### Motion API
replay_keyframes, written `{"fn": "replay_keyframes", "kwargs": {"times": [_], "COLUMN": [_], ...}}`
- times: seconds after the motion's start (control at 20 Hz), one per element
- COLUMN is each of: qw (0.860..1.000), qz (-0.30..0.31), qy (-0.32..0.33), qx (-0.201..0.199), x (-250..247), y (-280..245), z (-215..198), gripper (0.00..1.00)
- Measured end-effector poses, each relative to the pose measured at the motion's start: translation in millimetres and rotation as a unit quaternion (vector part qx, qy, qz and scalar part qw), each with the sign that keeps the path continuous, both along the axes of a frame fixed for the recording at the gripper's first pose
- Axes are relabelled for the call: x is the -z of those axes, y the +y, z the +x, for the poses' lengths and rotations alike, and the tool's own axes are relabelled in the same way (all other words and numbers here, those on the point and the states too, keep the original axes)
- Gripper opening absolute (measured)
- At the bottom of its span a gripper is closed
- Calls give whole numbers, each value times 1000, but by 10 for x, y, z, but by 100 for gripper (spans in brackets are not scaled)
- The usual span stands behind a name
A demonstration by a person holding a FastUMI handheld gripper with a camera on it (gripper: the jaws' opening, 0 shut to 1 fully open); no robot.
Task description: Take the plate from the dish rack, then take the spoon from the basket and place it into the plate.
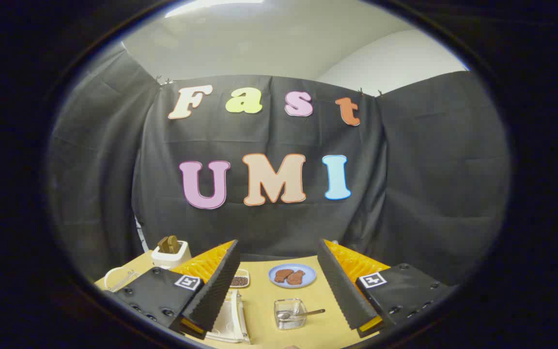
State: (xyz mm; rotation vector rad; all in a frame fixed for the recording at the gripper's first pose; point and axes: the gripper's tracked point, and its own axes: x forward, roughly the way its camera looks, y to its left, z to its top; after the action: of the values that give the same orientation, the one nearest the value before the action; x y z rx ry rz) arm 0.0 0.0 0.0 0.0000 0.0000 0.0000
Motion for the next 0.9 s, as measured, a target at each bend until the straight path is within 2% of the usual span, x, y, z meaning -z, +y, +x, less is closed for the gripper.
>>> {"fn": "replay_keyframes", "kwargs": {"times": [0.2,0.9], "qw": [1000,999], "qz": [-9,-2], "qy": [24,27], "qx": [-8,-46], "x": [106,-1], "y": [103,424], "z": [56,128], "gripper": [100,100]}}
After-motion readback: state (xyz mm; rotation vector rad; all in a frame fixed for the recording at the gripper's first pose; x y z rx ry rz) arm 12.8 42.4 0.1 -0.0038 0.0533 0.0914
